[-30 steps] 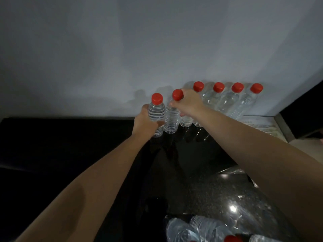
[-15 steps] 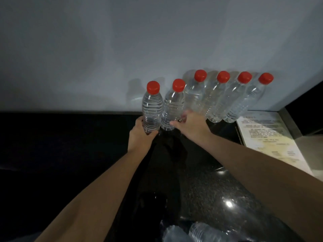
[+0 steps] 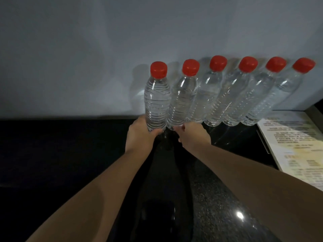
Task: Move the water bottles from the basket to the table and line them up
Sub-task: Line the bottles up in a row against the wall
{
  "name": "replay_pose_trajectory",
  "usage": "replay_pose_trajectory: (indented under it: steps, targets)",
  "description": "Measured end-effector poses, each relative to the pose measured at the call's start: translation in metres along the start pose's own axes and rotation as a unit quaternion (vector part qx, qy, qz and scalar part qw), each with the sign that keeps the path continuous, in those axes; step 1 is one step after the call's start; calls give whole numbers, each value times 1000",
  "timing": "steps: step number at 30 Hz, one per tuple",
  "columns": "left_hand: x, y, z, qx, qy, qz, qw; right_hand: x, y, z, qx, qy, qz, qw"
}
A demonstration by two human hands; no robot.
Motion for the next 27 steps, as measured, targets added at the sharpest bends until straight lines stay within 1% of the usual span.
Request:
replay_pose_trajectory:
  steps: [6, 17, 19, 23, 24, 27]
  targets:
    - [6, -4, -21, 11, 19, -32, 999, -1, 2, -12, 26, 2, 25, 999]
    - [2, -6, -25, 23, -4, -64, 998, -8, 6, -7, 25, 27, 77, 996]
    - [2, -7, -23, 18, 7, -74, 997, -10, 7, -3, 11, 30, 71, 997]
    - [-2, 0, -1, -5, 73, -72, 995, -14, 13, 17, -42, 33, 84, 995]
    - [-1, 3, 9, -12, 72, -76, 994, -16, 15, 24, -59, 37, 89, 994]
    - [10, 15, 46, -49, 36, -64, 996, -20, 26, 53, -106, 57, 95, 988]
Point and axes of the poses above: each hand's wrist, its own z-axis away from the middle knuckle, its own y-axis out of the back of the hand, x = y × z, the point moved 8 cm from there along -z, towards the middle knuckle, and after that the axes turned 15 degrees about y, right-handed, at the moved point
